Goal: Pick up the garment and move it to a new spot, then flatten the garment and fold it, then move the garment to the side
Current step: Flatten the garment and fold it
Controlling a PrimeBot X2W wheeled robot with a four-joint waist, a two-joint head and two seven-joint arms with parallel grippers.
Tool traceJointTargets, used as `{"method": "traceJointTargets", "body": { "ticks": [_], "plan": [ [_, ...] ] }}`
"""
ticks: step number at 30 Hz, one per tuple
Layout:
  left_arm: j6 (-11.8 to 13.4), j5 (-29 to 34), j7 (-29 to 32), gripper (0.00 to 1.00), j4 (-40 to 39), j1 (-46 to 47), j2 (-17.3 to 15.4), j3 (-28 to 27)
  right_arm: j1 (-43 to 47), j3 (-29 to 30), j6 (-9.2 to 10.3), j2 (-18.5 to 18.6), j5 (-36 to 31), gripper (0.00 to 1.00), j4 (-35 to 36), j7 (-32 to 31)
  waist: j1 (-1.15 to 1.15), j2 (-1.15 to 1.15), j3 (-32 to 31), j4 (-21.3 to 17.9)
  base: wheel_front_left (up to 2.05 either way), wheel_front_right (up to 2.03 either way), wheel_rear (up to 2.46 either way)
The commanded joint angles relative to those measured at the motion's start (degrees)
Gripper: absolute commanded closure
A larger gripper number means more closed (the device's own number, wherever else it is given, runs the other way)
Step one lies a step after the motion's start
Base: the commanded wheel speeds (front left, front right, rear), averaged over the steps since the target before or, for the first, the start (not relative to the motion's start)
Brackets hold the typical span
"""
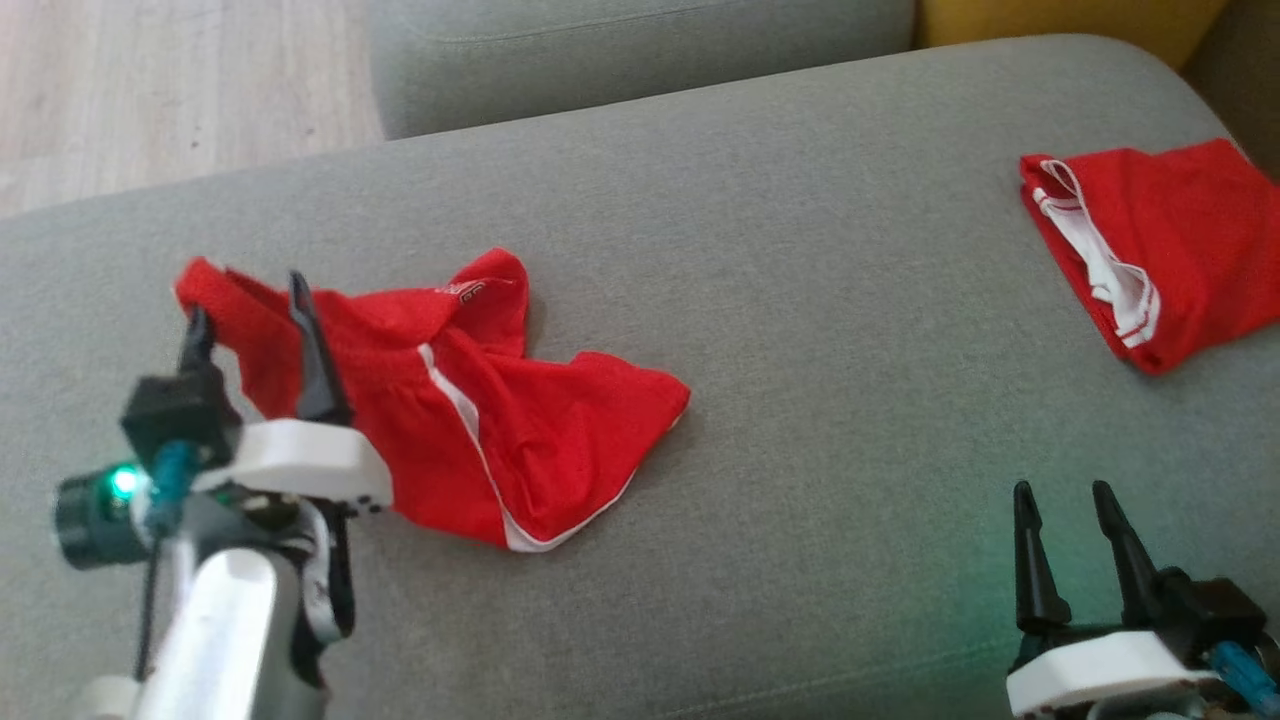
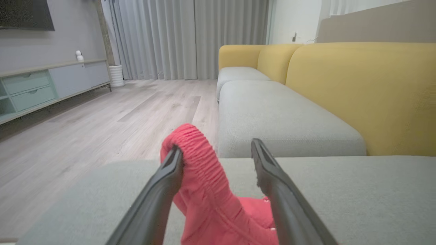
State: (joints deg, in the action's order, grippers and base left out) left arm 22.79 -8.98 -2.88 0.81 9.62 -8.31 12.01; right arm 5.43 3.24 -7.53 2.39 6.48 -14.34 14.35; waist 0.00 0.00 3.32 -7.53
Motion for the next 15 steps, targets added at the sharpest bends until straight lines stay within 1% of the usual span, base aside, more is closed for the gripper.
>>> {"method": "traceJointTargets", "body": {
  "ticks": [1,5,6,7,8,11,12,15],
  "plan": [
    [0.6,0.7,0.8,0.00,-3.4,3.0,-1.8,-2.5,-0.6,-1.1,0.04,0.5,-0.4,0.00,1.8,0.6,0.00,0.00,0.1,-0.3,0.00,0.00,0.00],
    [0.6,0.7,5.9,0.00,-8.1,1.9,-4.1,-3.4,-0.4,-0.8,0.04,0.5,-0.5,0.00,2.0,0.6,0.00,0.00,0.2,-0.6,0.00,0.00,0.00],
    [0.2,0.4,7.5,0.00,-9.0,1.2,-4.9,-3.7,-0.3,-0.8,0.04,0.5,-0.6,0.00,2.0,0.6,0.00,0.00,0.2,-0.7,0.00,0.00,0.00],
    [-0.6,-0.5,11.1,0.00,-10.8,-0.5,-6.4,-4.0,-0.3,-0.5,0.04,0.5,-0.6,0.00,2.1,0.6,0.00,0.00,0.3,-0.6,0.00,0.00,0.00],
    [-1.2,-0.8,13.0,0.00,-11.7,-1.6,-7.4,-4.0,-0.3,-0.4,0.04,0.5,-0.6,0.00,2.1,0.6,0.00,0.00,0.3,-0.5,0.00,0.00,0.00],
    [-2.9,-2.9,18.3,0.00,-14.6,-5.1,-9.3,-4.1,-0.2,0.1,0.04,0.5,-0.6,0.00,2.2,0.6,0.00,0.00,0.4,0.0,0.00,0.00,0.00],
    [-3.3,-3.6,19.6,0.00,-15.6,-6.2,-9.8,-4.2,-0.1,0.2,0.04,0.5,-0.6,0.00,2.3,0.6,0.00,0.00,0.5,0.2,0.00,0.00,0.00],
    [-3.7,-3.8,22.1,0.00,-18.0,-9.1,-11.8,-4.9,0.0,0.1,0.04,0.5,-0.3,0.00,2.3,0.6,0.00,0.00,0.7,0.8,0.00,0.00,0.00]
  ]
}}
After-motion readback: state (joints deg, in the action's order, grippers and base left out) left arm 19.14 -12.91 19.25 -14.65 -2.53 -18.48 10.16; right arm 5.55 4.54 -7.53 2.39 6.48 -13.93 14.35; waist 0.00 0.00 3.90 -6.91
